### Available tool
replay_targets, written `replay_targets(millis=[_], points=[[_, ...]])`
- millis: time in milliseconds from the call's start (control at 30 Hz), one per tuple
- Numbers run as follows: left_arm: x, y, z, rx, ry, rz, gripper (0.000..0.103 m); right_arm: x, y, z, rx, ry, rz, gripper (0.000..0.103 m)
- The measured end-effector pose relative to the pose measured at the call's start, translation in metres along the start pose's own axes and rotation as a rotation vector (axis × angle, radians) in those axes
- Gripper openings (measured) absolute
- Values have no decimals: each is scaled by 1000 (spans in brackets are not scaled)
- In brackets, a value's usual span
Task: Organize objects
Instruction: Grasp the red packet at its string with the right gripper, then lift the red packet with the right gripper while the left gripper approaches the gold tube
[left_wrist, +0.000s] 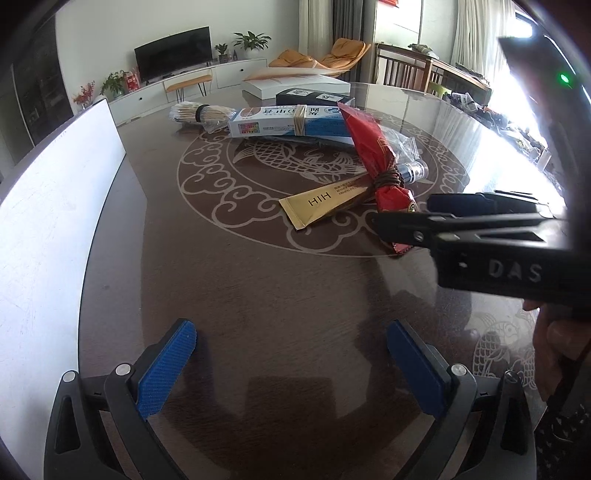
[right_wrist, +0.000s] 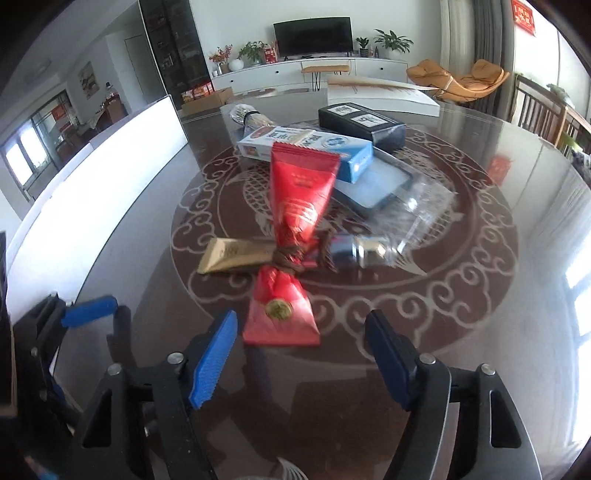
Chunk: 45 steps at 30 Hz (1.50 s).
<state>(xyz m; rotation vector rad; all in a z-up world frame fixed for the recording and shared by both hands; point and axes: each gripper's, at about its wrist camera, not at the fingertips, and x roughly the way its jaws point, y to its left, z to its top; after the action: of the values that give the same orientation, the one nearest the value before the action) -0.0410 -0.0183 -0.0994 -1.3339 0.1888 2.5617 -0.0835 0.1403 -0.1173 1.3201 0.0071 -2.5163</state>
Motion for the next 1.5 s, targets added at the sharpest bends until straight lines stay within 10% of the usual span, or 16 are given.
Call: replay_targets(millis=[133, 600, 1000, 1500], points=[[0, 0, 0, 1, 0, 0, 103, 12, 8, 15, -15, 4, 22, 28], [-1, -1, 0, -7, 0, 5, 103, -63, -69, -63, 169, 7, -213, 29], [-1, -1, 0, -7, 0, 5, 103, -55, -80, -62, 184, -21, -263, 80], [2, -12, 18, 66, 71, -16, 103, -57, -85, -66, 220, -25, -265, 91]])
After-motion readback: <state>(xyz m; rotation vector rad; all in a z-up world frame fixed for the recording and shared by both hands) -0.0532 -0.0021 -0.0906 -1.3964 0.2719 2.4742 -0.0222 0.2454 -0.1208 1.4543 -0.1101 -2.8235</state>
